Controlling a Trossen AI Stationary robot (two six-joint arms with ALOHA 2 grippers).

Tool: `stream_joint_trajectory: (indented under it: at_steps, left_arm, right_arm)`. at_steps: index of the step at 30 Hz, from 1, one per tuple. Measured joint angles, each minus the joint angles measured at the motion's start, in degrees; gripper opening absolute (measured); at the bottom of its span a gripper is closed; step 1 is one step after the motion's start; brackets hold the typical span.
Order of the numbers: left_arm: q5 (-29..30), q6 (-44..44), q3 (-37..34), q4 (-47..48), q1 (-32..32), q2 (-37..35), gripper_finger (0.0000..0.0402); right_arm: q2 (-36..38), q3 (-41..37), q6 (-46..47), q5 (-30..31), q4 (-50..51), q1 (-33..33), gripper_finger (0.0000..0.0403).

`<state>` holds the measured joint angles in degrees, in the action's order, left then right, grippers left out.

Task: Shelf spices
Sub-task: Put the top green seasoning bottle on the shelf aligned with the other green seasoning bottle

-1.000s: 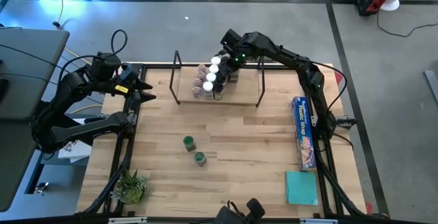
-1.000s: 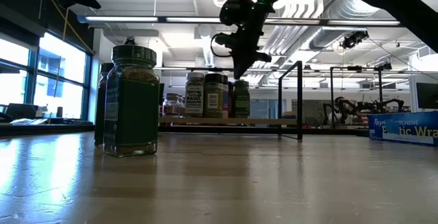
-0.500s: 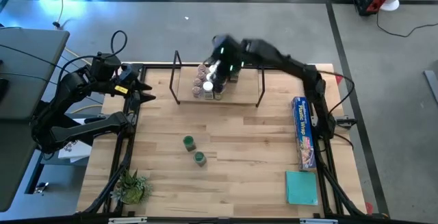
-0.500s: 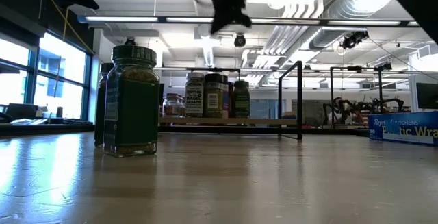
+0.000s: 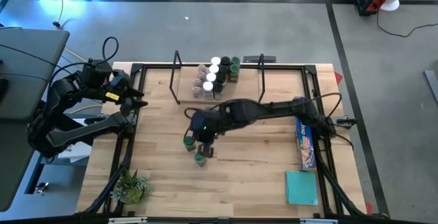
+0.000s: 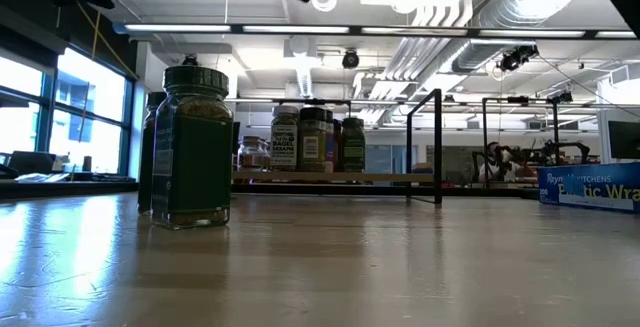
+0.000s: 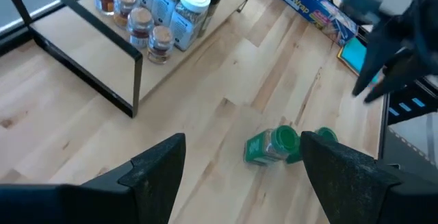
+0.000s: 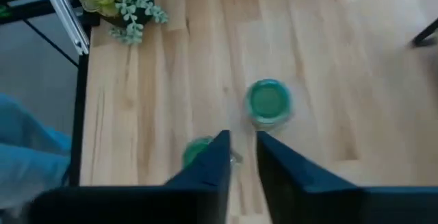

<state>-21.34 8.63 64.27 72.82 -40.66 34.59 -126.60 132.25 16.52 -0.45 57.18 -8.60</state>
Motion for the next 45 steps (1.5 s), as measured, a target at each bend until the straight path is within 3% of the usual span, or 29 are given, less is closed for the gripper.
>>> stream_joint_trajectory:
  at_steps: [10, 14, 18, 25, 40, 45]
  left_arm:
    - [0.11, 1.85, 0.00, 2.93, -0.01, -1.55, 0.0282]
    - [0.48, 2.40, 0.00, 3.06, -0.02, -1.55, 0.0282]
    - [0.50, 2.82, 0.00, 3.16, -0.02, -1.55, 0.0282]
    - [1.50, 2.79, 0.00, 3.28, 0.00, -1.55, 0.0282]
    - [3.61, 3.34, 0.00, 3.26, -0.01, -1.55, 0.0282]
    - [3.61, 3.38, 0.00, 3.26, 0.00, -1.55, 0.0282]
  right_arm:
    - [-8.29, -0.02, 11.28, 7.96, -7.75, -0.51, 0.0274]
    - [-10.48, -0.02, 17.99, 7.77, -11.82, 0.32, 0.0329]
    - [-11.39, -0.02, 24.40, 11.94, -11.17, 0.37, 0.0335]
    - [-11.44, -0.01, 27.06, 16.55, -10.35, 0.21, 0.0335]
    - [-14.64, 0.13, 25.34, 13.64, -10.25, 0.42, 0.0335]
    - [-14.70, 0.03, 22.14, 12.98, -6.14, 0.43, 0.0330]
